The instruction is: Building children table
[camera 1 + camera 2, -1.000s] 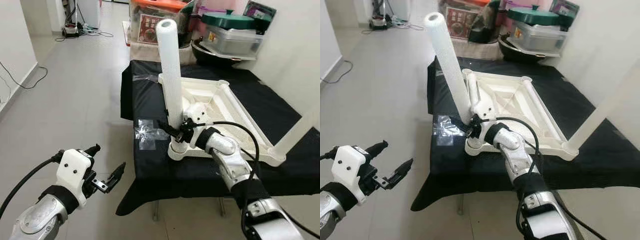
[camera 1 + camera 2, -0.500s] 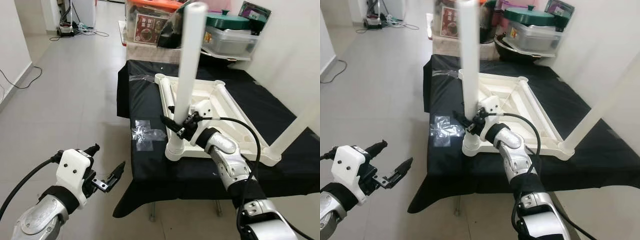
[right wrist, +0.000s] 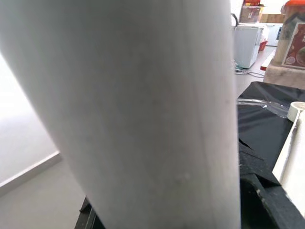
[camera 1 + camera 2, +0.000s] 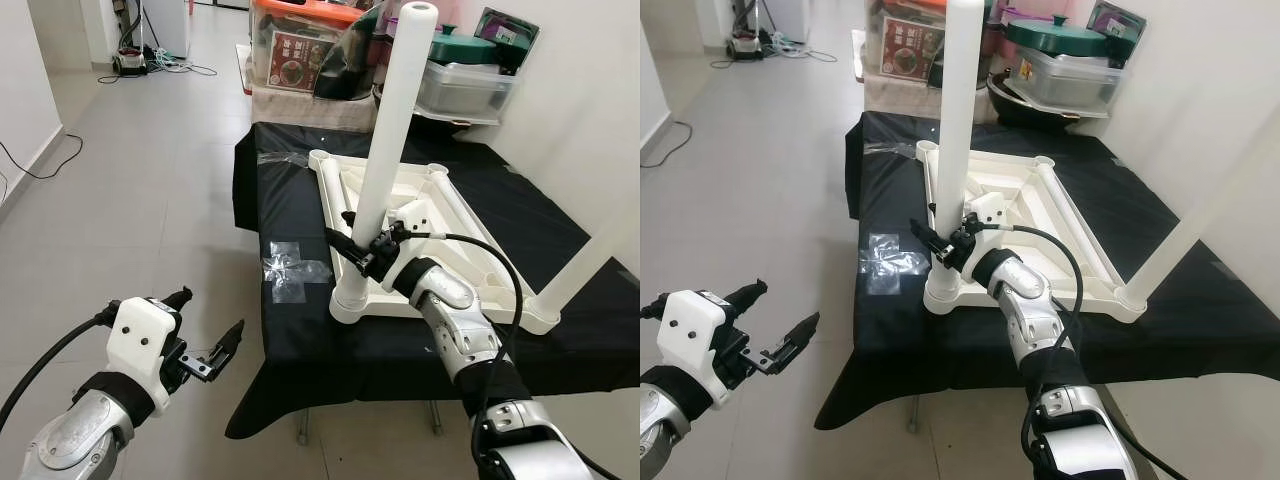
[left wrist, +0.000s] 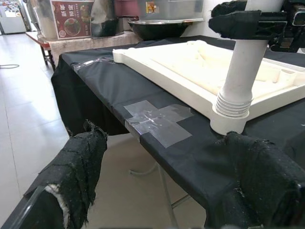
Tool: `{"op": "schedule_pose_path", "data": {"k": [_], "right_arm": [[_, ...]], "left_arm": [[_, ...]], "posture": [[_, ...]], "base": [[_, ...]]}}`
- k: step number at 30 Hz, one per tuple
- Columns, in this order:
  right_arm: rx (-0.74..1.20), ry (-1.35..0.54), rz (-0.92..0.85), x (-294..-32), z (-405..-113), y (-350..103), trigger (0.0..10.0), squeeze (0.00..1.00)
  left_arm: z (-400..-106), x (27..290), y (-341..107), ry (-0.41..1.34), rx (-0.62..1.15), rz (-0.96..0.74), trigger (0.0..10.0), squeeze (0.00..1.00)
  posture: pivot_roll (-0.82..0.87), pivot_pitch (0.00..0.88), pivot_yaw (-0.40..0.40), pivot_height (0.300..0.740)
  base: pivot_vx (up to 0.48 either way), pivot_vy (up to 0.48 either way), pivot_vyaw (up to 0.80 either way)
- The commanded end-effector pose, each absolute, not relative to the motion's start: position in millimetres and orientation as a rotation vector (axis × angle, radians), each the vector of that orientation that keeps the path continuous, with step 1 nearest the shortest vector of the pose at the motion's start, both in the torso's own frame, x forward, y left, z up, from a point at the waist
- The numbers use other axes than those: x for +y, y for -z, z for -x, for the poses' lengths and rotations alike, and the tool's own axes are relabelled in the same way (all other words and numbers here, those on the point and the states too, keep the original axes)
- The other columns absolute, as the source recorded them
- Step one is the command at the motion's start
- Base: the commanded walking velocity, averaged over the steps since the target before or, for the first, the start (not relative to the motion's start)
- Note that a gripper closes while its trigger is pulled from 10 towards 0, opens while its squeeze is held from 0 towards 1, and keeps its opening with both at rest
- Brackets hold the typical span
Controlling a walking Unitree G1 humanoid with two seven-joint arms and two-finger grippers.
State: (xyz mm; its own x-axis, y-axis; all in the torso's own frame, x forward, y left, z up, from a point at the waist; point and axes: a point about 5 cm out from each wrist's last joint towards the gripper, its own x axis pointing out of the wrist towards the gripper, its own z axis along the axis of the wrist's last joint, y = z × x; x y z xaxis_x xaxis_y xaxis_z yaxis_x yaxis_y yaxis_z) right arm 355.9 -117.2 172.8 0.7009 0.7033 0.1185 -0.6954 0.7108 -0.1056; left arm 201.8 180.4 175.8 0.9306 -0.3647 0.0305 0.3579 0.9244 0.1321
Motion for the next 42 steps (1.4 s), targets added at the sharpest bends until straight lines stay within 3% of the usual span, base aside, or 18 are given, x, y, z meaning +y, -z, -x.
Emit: {"op": "schedule_pose_path", "data": {"k": [1, 7, 19, 22, 23, 26, 28, 35, 42], "right_arm": [[-0.042, -0.863, -0.025, -107, -347, -148, 0.0, 0.0], [-0.032, -0.885, -0.052, -104, -345, -147, 0.0, 0.0], [0.091, -0.631, -0.151, -104, -347, -128, 0.0, 0.0], [0.156, -0.349, -0.149, -119, -354, -118, 0.0, 0.0], [0.156, -0.349, -0.149, -119, -354, -118, 0.0, 0.0], [0.25, 0.103, -0.114, -153, -353, -107, 0.0, 0.0], [0.254, 0.184, -0.103, -159, -350, -105, 0.0, 0.0], [0.207, 0.201, -0.09, -153, -344, -112, 0.0, 0.0], [0.147, 0.014, -0.178, -132, -351, -124, 0.0, 0.0]], "left_arm": [[-201, 180, -175, 0.364, -0.054, -0.111, 10.0, 0.0], [-201, 181, -175, 0.357, -0.058, -0.105, 10.0, 0.0], [-202, 182, -177, 0.341, -0.065, -0.103, 10.0, 0.0], [-203, 184, -177, 0.33, -0.068, -0.109, 10.0, 0.0], [-203, 184, -177, 0.33, -0.068, -0.109, 10.0, 0.0], [-204, 184, -177, 0.315, -0.072, -0.113, 10.0, 0.0], [-205, 184, -177, 0.31, -0.073, -0.112, 10.0, 0.0], [-207, 185, -177, 0.302, -0.075, -0.117, 10.0, 0.0], [-212, 186, -178, 0.299, -0.081, -0.121, 10.0, 0.0]], "posture": [[0.18, 0.0, -0.172, 0.74], [0.18, 0.0, -0.172, 0.74], [0.17, 0.0, -0.167, 0.74], [0.17, 0.0, -0.166, 0.74], [0.17, 0.0, -0.166, 0.74], [0.17, 0.0, -0.166, 0.74], [0.17, 0.0, -0.164, 0.74], [0.16, 0.0, -0.151, 0.74], [0.16, 0.0, -0.152, 0.74]], "base": [[0.0, 0.0, 0.0], [0.0, 0.0, 0.0], [0.0, 0.0, 0.0], [0.0, 0.0, 0.0], [0.0, 0.0, 0.0], [0.0, 0.0, 0.0], [0.0, 0.0, 0.0], [0.0, 0.0, 0.0], [0.0, 0.0, 0.0]]}}
